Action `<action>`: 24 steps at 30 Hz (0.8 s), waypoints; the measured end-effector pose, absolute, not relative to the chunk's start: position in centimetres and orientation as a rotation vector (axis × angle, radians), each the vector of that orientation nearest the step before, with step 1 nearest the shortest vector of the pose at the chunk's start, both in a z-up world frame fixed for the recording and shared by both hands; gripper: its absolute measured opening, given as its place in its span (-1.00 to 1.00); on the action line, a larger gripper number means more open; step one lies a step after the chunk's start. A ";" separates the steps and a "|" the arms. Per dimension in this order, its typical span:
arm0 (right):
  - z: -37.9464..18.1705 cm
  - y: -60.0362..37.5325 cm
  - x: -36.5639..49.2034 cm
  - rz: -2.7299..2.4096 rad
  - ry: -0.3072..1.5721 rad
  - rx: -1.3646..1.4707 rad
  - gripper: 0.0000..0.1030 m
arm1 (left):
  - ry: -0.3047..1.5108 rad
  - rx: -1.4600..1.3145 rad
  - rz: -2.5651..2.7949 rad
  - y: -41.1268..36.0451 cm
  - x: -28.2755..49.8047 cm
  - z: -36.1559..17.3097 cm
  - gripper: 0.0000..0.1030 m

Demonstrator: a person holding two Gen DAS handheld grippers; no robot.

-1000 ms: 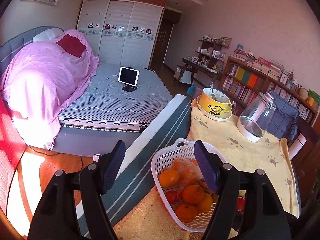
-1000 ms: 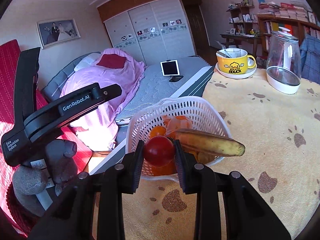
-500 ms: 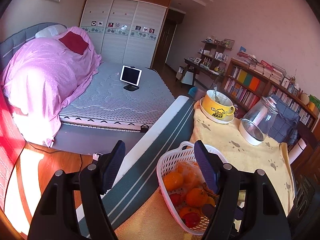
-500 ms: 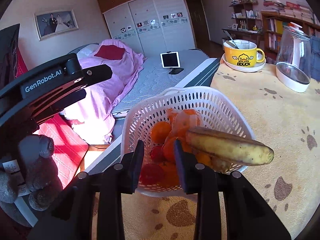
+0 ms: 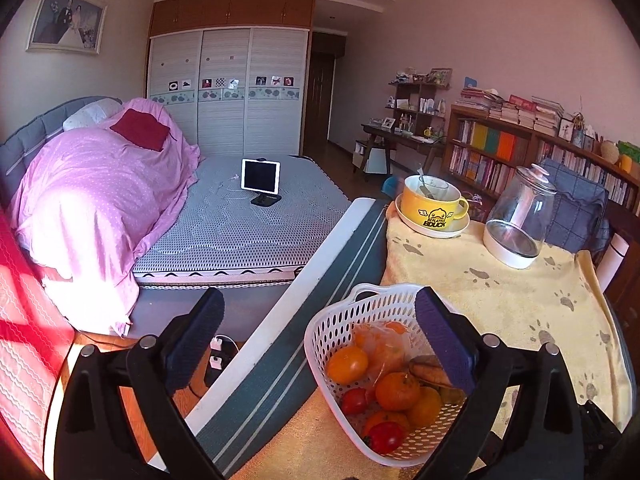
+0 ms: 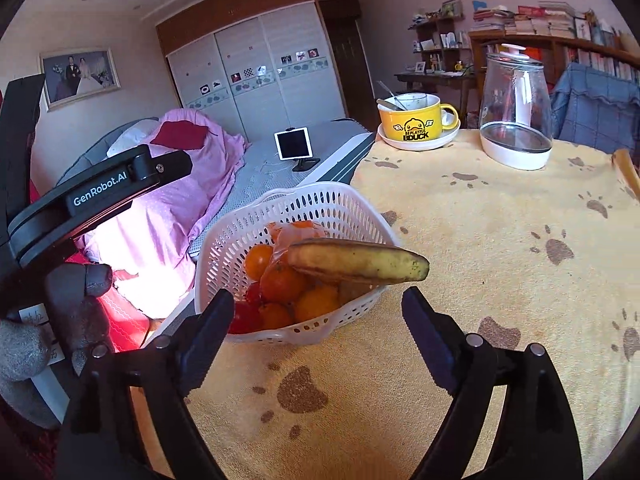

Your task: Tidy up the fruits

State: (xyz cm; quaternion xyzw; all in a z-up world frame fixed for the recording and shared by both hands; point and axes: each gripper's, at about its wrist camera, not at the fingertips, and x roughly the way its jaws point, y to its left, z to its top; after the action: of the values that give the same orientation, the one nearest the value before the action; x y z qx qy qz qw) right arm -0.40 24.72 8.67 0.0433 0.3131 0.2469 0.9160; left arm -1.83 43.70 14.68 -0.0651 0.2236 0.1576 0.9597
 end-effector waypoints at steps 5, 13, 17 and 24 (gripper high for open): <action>8.8 23.9 -1.2 0.447 0.620 0.051 0.79 | 0.433 -0.015 0.383 42.5 -2.1 14.9 0.94; 9.9 24.0 -2.6 0.416 0.557 -0.011 0.86 | 0.400 0.081 0.383 41.3 -2.8 15.7 0.94; 10.2 24.6 -3.3 0.413 0.536 -0.047 0.86 | 0.386 0.143 0.404 40.6 -2.9 15.9 0.94; 10.5 25.3 -4.0 0.418 0.521 -0.090 0.86 | 0.370 0.210 0.415 40.0 -3.2 16.2 0.94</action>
State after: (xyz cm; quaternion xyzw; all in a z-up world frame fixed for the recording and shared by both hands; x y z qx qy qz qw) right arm -4.01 25.35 10.52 -0.0443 0.2557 0.2051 0.9437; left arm -3.22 39.96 16.25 0.1033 0.1825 0.2045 0.9562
